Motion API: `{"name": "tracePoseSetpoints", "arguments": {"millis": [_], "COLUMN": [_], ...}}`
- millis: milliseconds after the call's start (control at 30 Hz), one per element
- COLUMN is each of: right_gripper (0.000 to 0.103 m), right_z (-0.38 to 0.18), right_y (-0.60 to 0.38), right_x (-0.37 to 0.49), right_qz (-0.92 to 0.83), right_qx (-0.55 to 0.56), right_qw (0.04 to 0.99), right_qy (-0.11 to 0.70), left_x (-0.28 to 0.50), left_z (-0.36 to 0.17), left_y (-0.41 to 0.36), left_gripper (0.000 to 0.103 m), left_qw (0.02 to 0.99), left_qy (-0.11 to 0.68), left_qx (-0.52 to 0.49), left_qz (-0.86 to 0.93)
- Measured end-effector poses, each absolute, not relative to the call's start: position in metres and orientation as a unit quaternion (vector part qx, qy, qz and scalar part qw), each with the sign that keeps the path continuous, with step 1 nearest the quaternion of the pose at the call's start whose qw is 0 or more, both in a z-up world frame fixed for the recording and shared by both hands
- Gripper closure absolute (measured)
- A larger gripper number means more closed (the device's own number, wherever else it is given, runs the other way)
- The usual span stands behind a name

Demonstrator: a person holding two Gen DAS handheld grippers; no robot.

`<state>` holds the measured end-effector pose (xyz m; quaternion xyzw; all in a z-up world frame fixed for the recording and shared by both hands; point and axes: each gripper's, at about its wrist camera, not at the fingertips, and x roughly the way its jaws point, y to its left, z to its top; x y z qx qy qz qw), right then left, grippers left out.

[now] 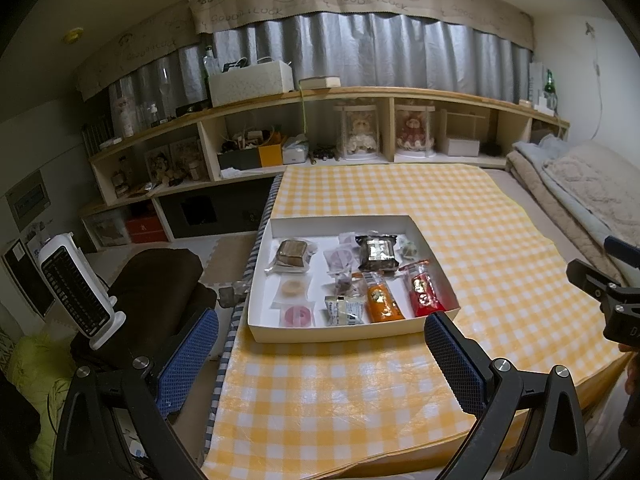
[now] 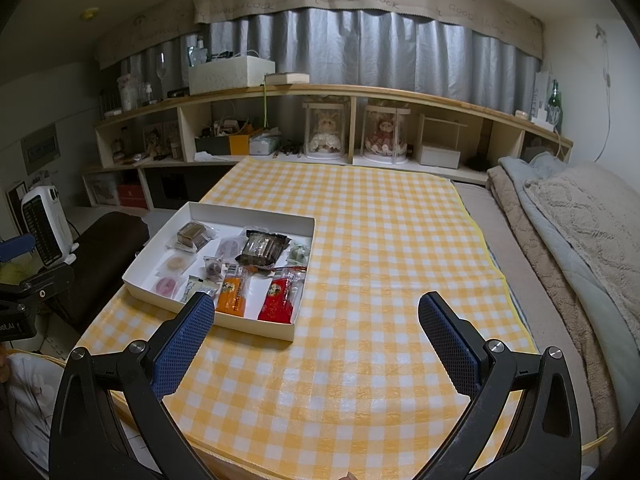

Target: Organize snacks

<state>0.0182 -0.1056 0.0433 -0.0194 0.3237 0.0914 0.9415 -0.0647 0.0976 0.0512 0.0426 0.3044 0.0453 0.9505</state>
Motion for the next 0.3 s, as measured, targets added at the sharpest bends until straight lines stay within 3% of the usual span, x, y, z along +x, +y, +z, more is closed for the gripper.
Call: {"name": "tracePoseSetpoints", "arguments": {"millis": [300], "right_gripper": [0.000], "right_z": [0.0439], "right_y": [-0.1056], "right_x": [0.0180], "right_qz": [0.091], "right_qx": [-0.019], "right_qw": [0.942], "right_qy": [0.324], "left_x": [-0.0690], "left_z": [0.0511], "left_y": [0.0925], "left_gripper": [0.000], "left_qw": [0.951], "left_qy": [0.303], "left_qx": [0.039], "left_qz": [0.048]}}
